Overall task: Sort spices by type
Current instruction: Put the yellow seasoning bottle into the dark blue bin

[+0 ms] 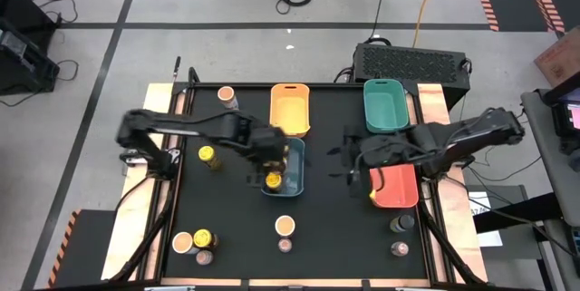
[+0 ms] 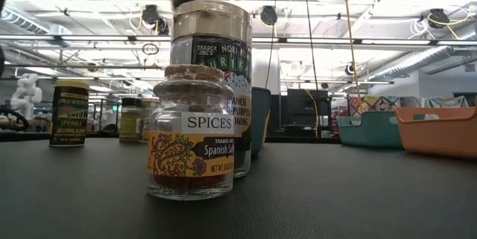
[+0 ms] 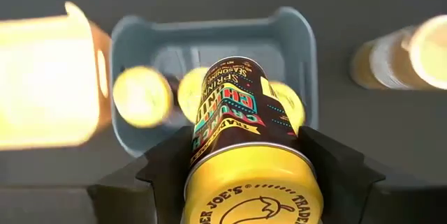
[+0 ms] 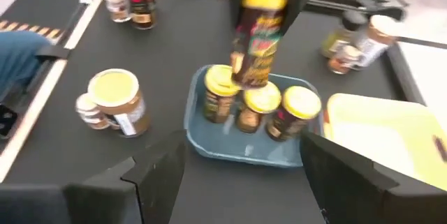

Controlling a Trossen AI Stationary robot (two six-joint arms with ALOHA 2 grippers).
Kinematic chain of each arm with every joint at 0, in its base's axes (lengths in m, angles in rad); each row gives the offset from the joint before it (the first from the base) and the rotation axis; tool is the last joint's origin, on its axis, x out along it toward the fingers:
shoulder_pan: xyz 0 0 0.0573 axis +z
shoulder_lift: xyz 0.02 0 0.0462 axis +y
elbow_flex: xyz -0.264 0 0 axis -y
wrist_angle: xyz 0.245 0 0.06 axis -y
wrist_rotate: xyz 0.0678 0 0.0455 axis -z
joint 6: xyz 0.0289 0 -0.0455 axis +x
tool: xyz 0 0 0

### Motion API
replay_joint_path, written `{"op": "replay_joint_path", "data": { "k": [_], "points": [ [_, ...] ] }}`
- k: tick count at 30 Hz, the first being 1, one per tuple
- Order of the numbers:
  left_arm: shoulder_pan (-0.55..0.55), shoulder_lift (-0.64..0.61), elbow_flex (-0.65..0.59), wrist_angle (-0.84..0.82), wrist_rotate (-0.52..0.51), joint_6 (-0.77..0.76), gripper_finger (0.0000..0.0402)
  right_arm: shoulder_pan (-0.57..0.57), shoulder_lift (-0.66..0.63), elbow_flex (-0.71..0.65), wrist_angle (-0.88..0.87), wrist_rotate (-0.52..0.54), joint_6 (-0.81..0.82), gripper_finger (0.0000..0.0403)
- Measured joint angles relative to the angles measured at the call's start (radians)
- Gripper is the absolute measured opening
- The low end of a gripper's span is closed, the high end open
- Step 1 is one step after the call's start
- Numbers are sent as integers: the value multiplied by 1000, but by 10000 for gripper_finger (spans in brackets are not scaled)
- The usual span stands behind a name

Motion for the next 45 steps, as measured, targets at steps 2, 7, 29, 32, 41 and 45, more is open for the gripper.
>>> {"op": "replay_joint_path", "data": {
  "k": [2, 7, 29, 32, 41, 45],
  "points": [
    [19, 77, 85, -11, 0, 54, 235, 0, -54, -51, 5, 39, 19, 272],
    [59, 240, 267, -57, 23, 144, 235, 0, -185, -200, 87, 71, 68, 272],
    [121, 459, 364, -155, 30, 261, 235, 1, -281, -434, 340, 72, 76, 272],
    [122, 462, 358, -165, 29, 261, 235, 1, -280, -434, 348, 72, 73, 272],
    [122, 462, 330, -157, 23, 261, 235, 1, -280, -434, 374, 72, 73, 272],
    [122, 466, 330, -144, 23, 261, 235, 1, -280, -434, 378, 72, 73, 272]
  ]
}}
